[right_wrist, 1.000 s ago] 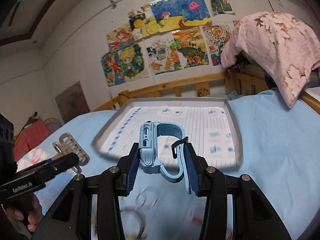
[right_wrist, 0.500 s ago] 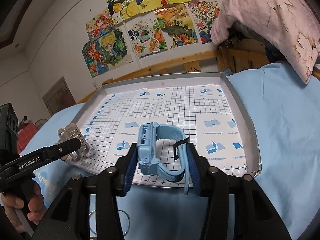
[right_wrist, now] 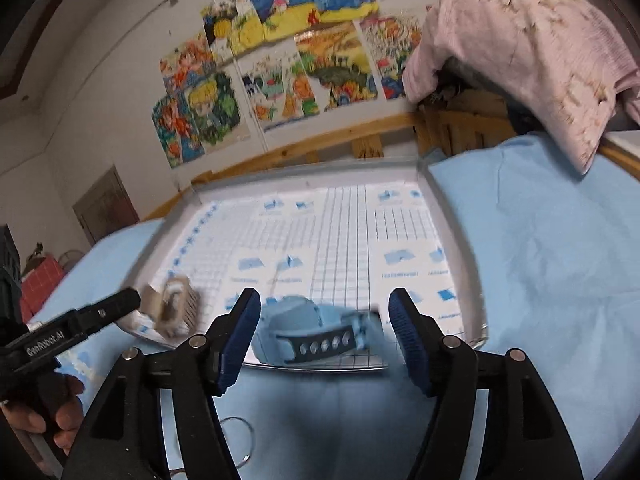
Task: Organize jewelry
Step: 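Withdraw both open tools from the tray back over the bed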
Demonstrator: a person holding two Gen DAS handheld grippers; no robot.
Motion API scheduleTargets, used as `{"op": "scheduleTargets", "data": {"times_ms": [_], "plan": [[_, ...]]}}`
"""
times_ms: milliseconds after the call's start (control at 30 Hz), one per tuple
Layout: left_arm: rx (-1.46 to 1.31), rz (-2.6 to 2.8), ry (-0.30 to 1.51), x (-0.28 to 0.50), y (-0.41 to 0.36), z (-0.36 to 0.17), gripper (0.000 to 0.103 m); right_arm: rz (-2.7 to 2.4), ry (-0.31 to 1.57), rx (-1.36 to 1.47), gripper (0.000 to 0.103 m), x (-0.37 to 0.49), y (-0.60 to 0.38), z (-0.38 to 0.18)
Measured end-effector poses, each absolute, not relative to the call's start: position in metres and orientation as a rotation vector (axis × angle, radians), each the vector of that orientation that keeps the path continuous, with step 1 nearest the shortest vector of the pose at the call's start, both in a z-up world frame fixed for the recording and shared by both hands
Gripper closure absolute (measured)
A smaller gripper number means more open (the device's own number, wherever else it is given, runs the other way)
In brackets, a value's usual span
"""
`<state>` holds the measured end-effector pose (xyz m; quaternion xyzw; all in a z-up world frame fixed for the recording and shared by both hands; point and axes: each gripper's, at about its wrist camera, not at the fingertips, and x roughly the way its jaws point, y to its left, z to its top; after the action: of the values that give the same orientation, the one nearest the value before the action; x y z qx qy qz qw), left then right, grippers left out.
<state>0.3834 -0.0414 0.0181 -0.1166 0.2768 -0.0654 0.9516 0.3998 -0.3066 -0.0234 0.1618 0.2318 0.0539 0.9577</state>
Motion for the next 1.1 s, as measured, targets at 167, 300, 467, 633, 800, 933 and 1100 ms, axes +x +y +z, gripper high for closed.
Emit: {"op": "scheduleTargets", "data": {"times_ms": [167, 300, 467, 633, 800, 933, 1100], "plan": [[-0.226, -0.131, 0.468, 0.339, -0.034, 0.042, 0.001, 0.123, 0.369, 0.274, 0.023, 0.359, -0.298, 0.009], [-0.209, -0.128, 0.393, 0.295, -0.026, 0.061, 0.0, 0.129, 0.296, 0.231, 0.013, 0.316, -0.288, 0.032], [-0.165, -0.121, 0.325, 0.241, -0.02, 0.074, 0.0, 0.134, 0.212, 0.204, 0.005, 0.256, -0.277, 0.053], [-0.154, -0.121, 0.278, 0.185, -0.012, 0.078, 0.0, 0.145, 0.135, 0.172, 0.004, 0.196, -0.264, 0.068], [-0.158, -0.12, 0.256, 0.14, -0.004, 0.073, 0.0, 0.149, 0.093, 0.135, 0.004, 0.145, -0.252, 0.068], [-0.16, -0.106, 0.244, 0.107, 0.004, 0.065, 0.0, 0.156, 0.087, 0.129, 0.004, 0.113, -0.248, 0.064], [-0.153, -0.093, 0.239, 0.077, 0.011, 0.057, 0.0, 0.158, 0.097, 0.113, 0.004, 0.085, -0.239, 0.056]]}}
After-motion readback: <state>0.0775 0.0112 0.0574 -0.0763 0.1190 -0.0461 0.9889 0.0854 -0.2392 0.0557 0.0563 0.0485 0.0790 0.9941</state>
